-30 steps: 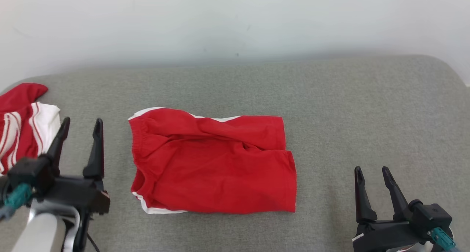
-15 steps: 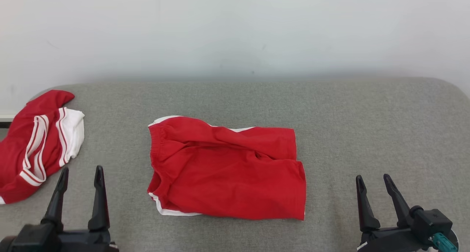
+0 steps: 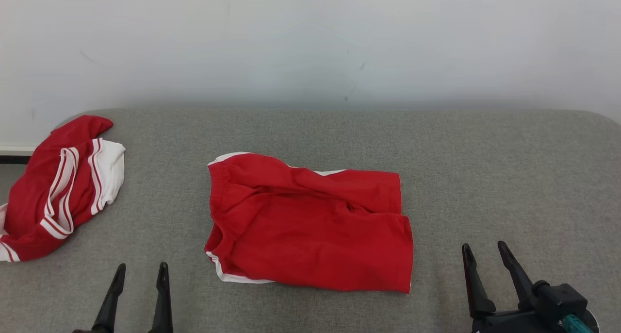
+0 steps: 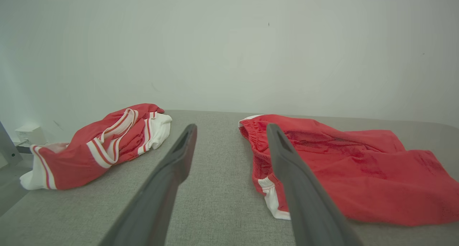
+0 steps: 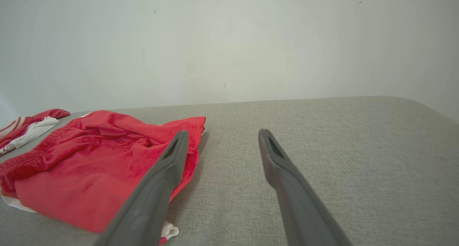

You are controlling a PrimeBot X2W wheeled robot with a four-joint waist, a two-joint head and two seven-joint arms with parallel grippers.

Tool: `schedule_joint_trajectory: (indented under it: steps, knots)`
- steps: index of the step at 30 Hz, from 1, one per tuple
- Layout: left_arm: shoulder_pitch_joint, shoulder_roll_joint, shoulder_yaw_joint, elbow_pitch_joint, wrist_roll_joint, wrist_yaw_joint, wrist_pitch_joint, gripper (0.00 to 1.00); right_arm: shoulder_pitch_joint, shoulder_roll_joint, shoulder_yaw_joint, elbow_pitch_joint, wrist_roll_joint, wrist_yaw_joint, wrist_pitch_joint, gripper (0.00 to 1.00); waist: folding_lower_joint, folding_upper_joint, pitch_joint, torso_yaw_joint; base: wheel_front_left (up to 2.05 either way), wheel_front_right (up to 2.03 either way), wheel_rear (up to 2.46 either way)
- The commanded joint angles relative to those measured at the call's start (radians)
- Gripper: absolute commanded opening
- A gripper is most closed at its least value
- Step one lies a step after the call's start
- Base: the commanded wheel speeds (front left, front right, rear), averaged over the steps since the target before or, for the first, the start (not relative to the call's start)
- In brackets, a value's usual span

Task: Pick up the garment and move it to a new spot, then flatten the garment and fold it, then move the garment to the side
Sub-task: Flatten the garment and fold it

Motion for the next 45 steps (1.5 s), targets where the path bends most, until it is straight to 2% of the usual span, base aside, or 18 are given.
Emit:
schedule_joint_trajectory:
  steps: [1, 12, 18, 29, 30, 31, 32, 33, 39, 45]
  knots:
    - [0.017, -0.007, -0.003, 0.011, 0.016, -0.006, -0.003, 1.0, 0.013, -0.011, 0.008, 0.003, 0.003, -0.002, 0.0, 1.0, 0.0001, 0.0, 0.003, -0.001, 0.0, 0.0, 0.0]
    - [-0.004, -0.026, 0.001, 0.057, 0.037, -0.024, -0.003, 1.0, 0.003, -0.033, 0.071, 0.019, 0.015, -0.002, 0.004, 1.0, 0.0001, 0.0, 0.019, -0.001, 0.0, 0.0, 0.0]
    - [-0.025, -0.03, 0.011, 0.057, 0.048, -0.03, -0.003, 1.0, -0.031, -0.044, 0.158, 0.035, 0.046, -0.002, 0.027, 1.0, 0.0001, 0.0, 0.029, 0.011, 0.0, 0.0, 0.0]
    - [-0.043, -0.048, -0.009, 0.067, 0.047, -0.031, -0.003, 1.0, -0.131, -0.065, 0.31, 0.262, 0.14, -0.002, 0.049, 1.0, 0.0001, 0.0, 0.057, 0.067, 0.0, 0.0, 0.0]
    - [-0.045, -0.049, -0.01, 0.069, 0.046, -0.031, -0.003, 1.0, -0.14, -0.062, 0.32, 0.283, 0.153, -0.002, 0.045, 0.84, 0.0001, 0.0, 0.059, 0.07, 0.0, 0.0, 0.0]
    - [-0.046, -0.05, -0.011, 0.07, 0.046, -0.032, -0.003, 1.0, -0.15, -0.061, 0.33, 0.304, 0.163, -0.002, 0.044, 0.32, 0.0001, 0.0, 0.06, 0.072, 0.0, 0.0, 0.0]
    - [-0.046, -0.051, -0.012, 0.073, 0.045, -0.032, -0.003, 1.0, -0.162, -0.059, 0.338, 0.321, 0.176, -0.002, 0.04, 0.02, 0.0001, 0.0, 0.062, 0.073, 0.0, 0.0, 0.0]
    - [-0.046, -0.051, -0.012, 0.076, 0.044, -0.032, -0.003, 1.0, -0.173, -0.055, 0.346, 0.338, 0.183, -0.002, 0.034, 0.0, 0.0001, 0.0, 0.064, 0.074, 0.0, 0.0, 0.0]
    - [-0.041, -0.054, -0.019, 0.086, 0.041, -0.031, -0.003, 1.0, -0.213, -0.072, 0.384, 0.377, 0.219, -0.002, 0.007, 0.0, 0.0001, 0.0, 0.064, 0.054, 0.0, 0.0, 0.0]
    - [-0.027, -0.059, -0.024, 0.096, 0.033, -0.031, -0.003, 1.0, -0.131, -0.108, 0.393, 0.298, 0.223, -0.002, -0.001, 0.0, 0.0001, 0.0, 0.049, 0.016, 0.0, 0.0, 0.0]
